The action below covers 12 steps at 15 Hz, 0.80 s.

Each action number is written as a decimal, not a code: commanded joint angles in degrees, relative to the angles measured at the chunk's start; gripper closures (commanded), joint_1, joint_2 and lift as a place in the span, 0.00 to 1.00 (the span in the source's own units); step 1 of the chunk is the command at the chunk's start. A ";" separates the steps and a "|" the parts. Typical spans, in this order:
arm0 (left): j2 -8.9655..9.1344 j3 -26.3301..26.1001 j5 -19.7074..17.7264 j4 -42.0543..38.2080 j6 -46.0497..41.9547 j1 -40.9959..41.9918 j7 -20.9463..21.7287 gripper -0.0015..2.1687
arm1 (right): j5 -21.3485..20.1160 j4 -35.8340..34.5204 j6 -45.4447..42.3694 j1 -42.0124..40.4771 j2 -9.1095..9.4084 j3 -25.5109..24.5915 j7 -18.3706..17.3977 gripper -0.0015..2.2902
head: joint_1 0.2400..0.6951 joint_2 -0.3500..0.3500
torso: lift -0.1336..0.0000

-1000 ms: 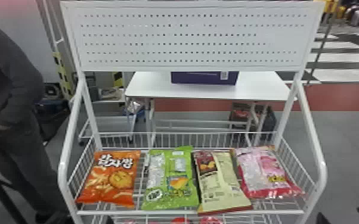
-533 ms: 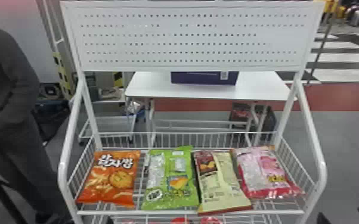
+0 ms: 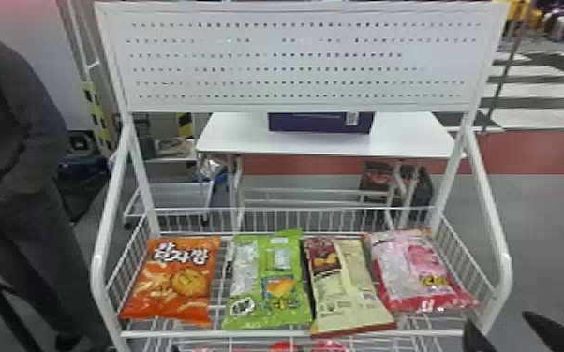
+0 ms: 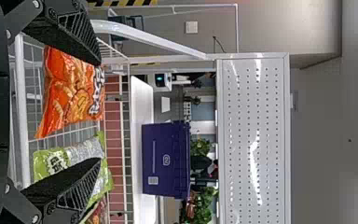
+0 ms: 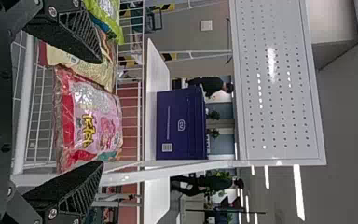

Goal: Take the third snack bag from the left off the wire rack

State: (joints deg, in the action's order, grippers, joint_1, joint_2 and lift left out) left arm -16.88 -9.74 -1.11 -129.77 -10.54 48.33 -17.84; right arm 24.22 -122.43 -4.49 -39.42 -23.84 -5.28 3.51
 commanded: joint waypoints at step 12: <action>-0.08 -1.16 0.58 1.37 0.13 -0.52 0.35 0.08 | -6.90 34.19 19.74 43.73 8.46 24.35 0.09 0.07 | 0.57 0.50 | 1.00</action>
State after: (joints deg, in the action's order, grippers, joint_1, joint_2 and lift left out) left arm -16.86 -10.88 -0.48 -128.64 -10.48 48.07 -17.50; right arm 17.29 -90.66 15.24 2.56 -15.97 18.36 3.42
